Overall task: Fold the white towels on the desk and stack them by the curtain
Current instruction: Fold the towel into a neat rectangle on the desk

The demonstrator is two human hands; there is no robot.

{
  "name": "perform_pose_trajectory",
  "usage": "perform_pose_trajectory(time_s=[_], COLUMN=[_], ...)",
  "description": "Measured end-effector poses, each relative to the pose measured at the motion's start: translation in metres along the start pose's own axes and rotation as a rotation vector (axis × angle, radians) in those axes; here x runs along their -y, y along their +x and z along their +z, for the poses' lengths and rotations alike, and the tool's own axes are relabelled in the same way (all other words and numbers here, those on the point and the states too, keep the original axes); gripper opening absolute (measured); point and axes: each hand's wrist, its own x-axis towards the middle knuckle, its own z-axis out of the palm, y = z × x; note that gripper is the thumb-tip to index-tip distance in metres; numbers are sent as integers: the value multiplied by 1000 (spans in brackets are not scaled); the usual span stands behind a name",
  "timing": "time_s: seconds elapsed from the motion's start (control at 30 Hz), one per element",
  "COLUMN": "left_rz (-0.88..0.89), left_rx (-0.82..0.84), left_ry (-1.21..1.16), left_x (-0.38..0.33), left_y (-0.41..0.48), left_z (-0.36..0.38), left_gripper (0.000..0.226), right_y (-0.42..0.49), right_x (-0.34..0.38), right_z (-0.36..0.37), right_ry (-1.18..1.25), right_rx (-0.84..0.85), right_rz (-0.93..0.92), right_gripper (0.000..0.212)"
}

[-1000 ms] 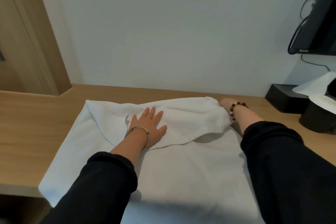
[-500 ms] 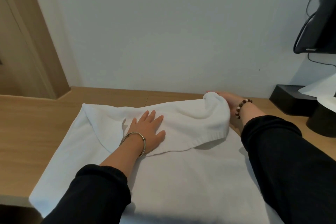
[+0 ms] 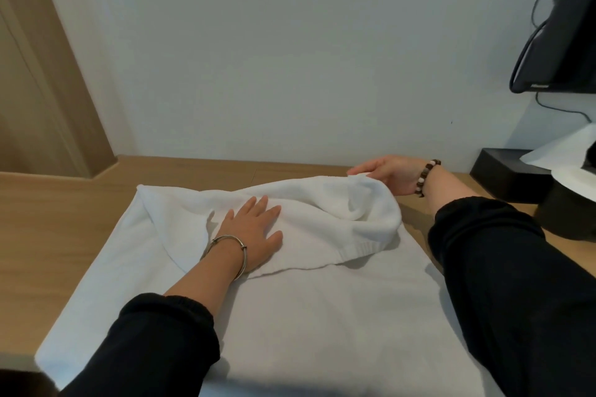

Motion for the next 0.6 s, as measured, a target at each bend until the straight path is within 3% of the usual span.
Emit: perform_pose_trajectory(time_s=[0.1,0.23,0.33,0.43,0.47,0.5,0.6], left_rz=[-1,5,4,-2,-5,-7,-11], left_rx=[-7,-21,-25,-29,-30,-30,-29], left_ry=[-9,-39,-57,-60,-61,-59,-48], left_x=[1,2,4,5,4,4,2], left_y=[0,1,1,2,2,2,2], left_z=[0,2,3,4,4,4,3], left_gripper=[60,59,60,60,60,60,60], right_y=[0,7,10,-3,-10,-15,-14], right_x=[9,18,21,16,13,9,-1], right_z=[4,12,13,-12,-19,-23,-7], right_ry=[-136,-396,-564,-384,-340,-303,-85], right_rx=[-129,-565,-870,-1273,-1317,-1299,-1097], right_rz=[40,45,-6,-2,56,129,174], right_gripper=[37,23,27,15,13,23,40])
